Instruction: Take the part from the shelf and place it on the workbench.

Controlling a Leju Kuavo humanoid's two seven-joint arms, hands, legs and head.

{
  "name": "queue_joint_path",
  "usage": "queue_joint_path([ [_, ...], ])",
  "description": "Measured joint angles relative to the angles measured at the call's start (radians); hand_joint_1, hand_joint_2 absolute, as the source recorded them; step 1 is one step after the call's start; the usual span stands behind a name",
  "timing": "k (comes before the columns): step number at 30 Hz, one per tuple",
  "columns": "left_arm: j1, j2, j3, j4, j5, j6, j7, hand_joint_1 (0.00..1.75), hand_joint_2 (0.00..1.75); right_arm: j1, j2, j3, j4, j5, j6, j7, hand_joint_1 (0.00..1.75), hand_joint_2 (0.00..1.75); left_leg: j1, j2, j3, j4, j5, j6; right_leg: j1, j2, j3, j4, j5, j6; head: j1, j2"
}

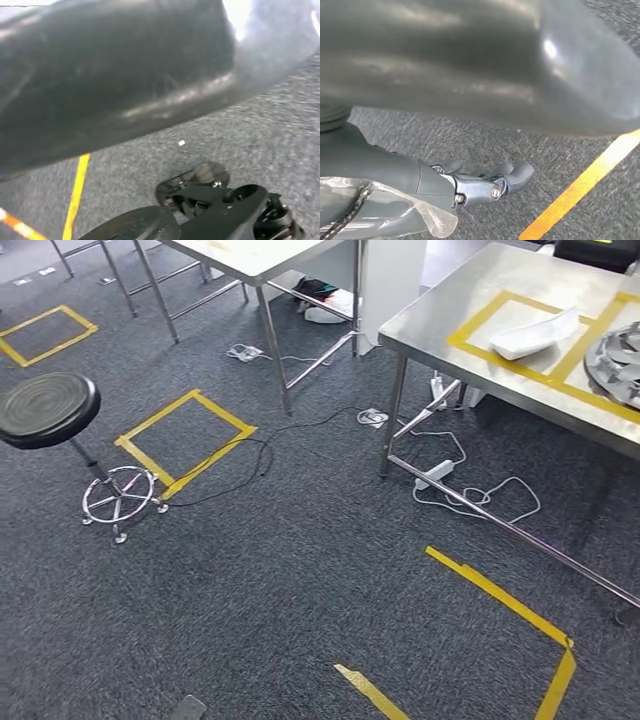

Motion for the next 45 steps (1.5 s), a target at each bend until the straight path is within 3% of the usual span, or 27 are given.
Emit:
queue_joint_path([
  [2,0.004,0.0,-0.002,0.0,0.001,0.0,0.001,0.0,0.0,-0.005,-0.001,-0.007,0.006,0.003,0.0,-0.003,0.0,0.0,0.0,0.009,0.058,-0.054,0.038,0.006,0.004,-0.028,-0.001,0.001,0.003,0.001,0.0,0.0],
  [4,0.005,0.001,-0.003,-0.001,0.001,0.0,0.001,0.0,0.0,-0.009,-0.001,-0.011,0.011,0.006,0.0,-0.004,0.0,0.0,-0.008,0.045,0.147,-0.193,0.079,0.022,0.008,-0.052,0.001,0.001,0.005,0.004,0.0,0.0],
  [6,0.005,0.001,-0.004,-0.001,0.001,0.001,0.001,0.0,0.0,-0.013,-0.001,-0.013,0.016,0.008,0.0,-0.005,0.0,0.0,-0.019,0.075,0.19,-0.276,0.089,0.035,0.011,-0.074,0.001,0.003,0.01,0.012,0.001,0.0],
  [8,0.008,0.002,-0.006,-0.001,0.0,0.001,0.002,0.0,0.0,-0.015,-0.001,-0.015,0.019,0.01,0.001,-0.005,0.0,0.0,-0.023,0.067,0.189,-0.295,0.09,0.044,0.012,-0.094,0.001,0.001,0.014,0.022,0.001,0.0],
  [9,0.011,0.001,-0.007,-0.001,0.0,0.001,0.002,0.0,0.0,-0.017,-0.001,-0.016,0.02,0.011,0.002,-0.005,0.0,0.0,-0.022,0.058,0.188,-0.304,0.095,0.049,0.011,-0.084,-0.002,0.004,0.009,0.027,0.002,0.0],
  [11,0.012,0.001,-0.01,-0.001,0.0,0.002,0.005,0.0,0.0,-0.02,-0.001,-0.018,0.02,0.014,0.005,-0.006,0.0,0.0,-0.016,0.039,0.185,-0.319,0.107,0.061,0.008,-0.023,-0.031,0.056,-0.029,0.034,0.005,0.0],
  [13,0.008,0.0,-0.012,-0.002,-0.001,0.002,0.007,0.0,0.0,-0.019,-0.002,-0.025,0.02,0.017,0.008,-0.005,0.0,0.0,-0.015,0.018,0.177,-0.321,0.114,0.067,0.005,0.038,-0.096,0.189,-0.092,0.038,0.008,0.0],
  [15,0.008,-0.002,-0.015,-0.002,-0.002,0.002,0.008,0.0,0.0,-0.014,-0.002,-0.03,0.02,0.02,0.012,-0.002,0.0,0.0,-0.017,-0.007,0.169,-0.318,0.119,0.069,0.005,0.05,-0.148,0.296,-0.122,0.039,0.008,0.0],
  [16,0.009,-0.002,-0.017,-0.002,-0.002,0.002,0.009,0.0,0.0,-0.012,-0.002,-0.032,0.02,0.022,0.014,-0.002,0.0,0.0,-0.018,-0.021,0.167,-0.316,0.121,0.068,0.005,0.051,-0.149,0.296,-0.106,0.039,0.008,0.0],
  [17,0.011,-0.003,-0.018,-0.002,-0.002,0.002,0.01,0.0,0.0,-0.012,-0.002,-0.033,0.02,0.024,0.017,-0.001,0.0,0.0,-0.018,-0.034,0.165,-0.312,0.122,0.067,0.004,0.055,-0.128,0.251,-0.071,0.039,0.008,0.0],
  [19,0.011,-0.004,-0.02,-0.003,-0.002,0.001,0.01,0.0,0.0,-0.012,-0.002,-0.035,0.02,0.029,0.02,0.0,0.0,0.0,-0.018,-0.058,0.16,-0.301,0.121,0.063,0.001,0.089,-0.059,0.109,-0.003,0.037,0.008,0.0],
  [20,0.009,-0.005,-0.021,-0.003,-0.002,0.001,0.01,0.0,0.0,-0.013,-0.001,-0.036,0.02,0.031,0.021,0.0,0.0,0.0,-0.019,-0.069,0.155,-0.294,0.12,0.06,-0.002,0.111,-0.032,0.053,0.011,0.037,0.007,0.0],
  [22,0.007,-0.005,-0.025,-0.005,-0.002,0.001,0.01,0.0,0.0,-0.014,-0.001,-0.039,0.02,0.033,0.023,0.001,0.0,0.0,-0.017,-0.09,0.138,-0.284,0.125,0.047,-0.003,0.133,-0.013,0.017,0.007,0.035,0.007,0.0],
  [24,0.01,-0.005,-0.027,-0.006,-0.002,0.0,0.01,0.0,0.0,-0.013,-0.001,-0.04,0.02,0.034,0.023,0.002,0.0,0.0,-0.014,-0.102,0.125,-0.278,0.129,0.034,-0.003,0.111,-0.012,0.014,0.012,0.025,0.007,0.0],
  [26,0.013,-0.004,-0.027,-0.006,-0.002,0.0,0.01,0.0,0.0,-0.012,-0.001,-0.042,0.02,0.034,0.023,0.002,0.0,0.0,-0.014,-0.065,0.103,-0.236,0.101,0.023,-0.005,0.084,-0.012,0.008,0.019,0.014,0.002,0.0],
  [28,0.01,-0.004,-0.028,-0.006,-0.002,0.0,0.01,0.0,0.0,-0.01,-0.001,-0.045,0.02,0.035,0.023,0.001,0.0,0.0,-0.01,-0.015,0.05,-0.119,0.035,0.012,-0.005,0.053,-0.014,0.006,0.021,0.008,-0.003,0.0],
  [29,0.009,-0.005,-0.028,-0.006,-0.002,0.0,0.01,0.0,0.0,-0.01,-0.001,-0.046,0.02,0.035,0.023,0.001,0.0,0.0,-0.006,-0.006,0.021,-0.052,0.007,0.007,-0.004,0.037,-0.016,0.006,0.021,0.007,-0.003,0.0],
  [30,0.009,-0.006,-0.028,-0.006,-0.003,0.0,0.01,0.0,0.0,-0.009,-0.001,-0.048,0.02,0.035,0.023,0.001,0.0,0.0,-0.001,-0.002,0.002,-0.004,-0.007,0.003,-0.003,0.02,-0.018,0.007,0.02,0.007,-0.003,0.0],
  [31,0.01,-0.006,-0.028,-0.006,-0.003,0.0,0.01,0.0,0.0,-0.01,-0.001,-0.048,0.02,0.035,0.023,0.001,0.0,0.0,0.002,0.0,0.0,0.008,-0.002,0.0,-0.003,0.006,-0.02,0.007,0.02,0.008,-0.003,0.0],
  [32,0.012,-0.006,-0.029,-0.006,-0.003,0.0,0.01,0.0,0.0,-0.01,-0.001,-0.049,0.02,0.035,0.023,0.001,0.0,0.0,0.005,0.003,0.016,-0.016,0.018,-0.002,-0.003,-0.007,-0.021,0.007,0.019,0.008,-0.003,0.0],
  [33,0.014,-0.006,-0.029,-0.007,-0.002,0.0,0.01,0.0,0.0,-0.012,-0.001,-0.05,0.02,0.035,0.023,0.001,0.0,0.0,0.007,0.015,0.052,-0.08,0.052,-0.003,-0.003,-0.019,-0.019,0.007,0.018,0.01,-0.003,0.0],
  [36,0.009,-0.007,-0.03,-0.009,0.001,0.001,0.01,0.0,0.0,-0.014,-0.001,-0.054,0.02,0.042,0.026,-0.002,0.0,0.0,0.0,0.072,0.143,-0.258,0.107,0.009,0.002,-0.051,-0.011,0.01,0.013,0.023,-0.002,0.0],
  [38,0.008,-0.007,-0.033,-0.01,0.006,0.002,0.01,0.0,0.0,-0.017,-0.001,-0.057,0.02,0.051,0.027,-0.004,0.0,0.0,-0.007,0.065,0.14,-0.271,0.111,0.024,0.005,-0.068,-0.009,0.012,0.015,0.034,0.0,0.0],
  [39,0.01,-0.007,-0.034,-0.01,0.008,0.003,0.01,0.0,0.0,-0.02,0.0,-0.058,0.02,0.056,0.029,-0.005,0.0,0.0,-0.006,0.057,0.136,-0.272,0.115,0.032,0.003,-0.068,-0.01,0.013,0.013,0.04,0.0,0.0],
  [41,0.012,-0.007,-0.035,-0.011,0.013,0.004,0.011,0.0,0.0,-0.024,0.0,-0.061,0.02,0.064,0.031,-0.007,0.0,0.0,-0.005,0.041,0.128,-0.277,0.126,0.048,-0.001,-0.026,-0.025,0.042,-0.02,0.049,0.001,0.0],
  [43,0.008,-0.007,-0.037,-0.013,0.016,0.006,0.012,0.0,0.0,-0.025,0.0,-0.069,0.02,0.071,0.033,-0.009,0.0,0.0,-0.007,0.022,0.115,-0.28,0.137,0.062,-0.002,0.031,-0.069,0.147,-0.096,0.051,0.003,0.0],
  [45,0.004,-0.008,-0.039,-0.015,0.018,0.007,0.012,0.0,0.0,-0.024,0.0,-0.078,0.02,0.075,0.034,-0.009,0.0,0.0,-0.014,-0.002,0.1,-0.279,0.148,0.07,0.0,0.048,-0.115,0.268,-0.153,0.046,0.004,0.0],
])
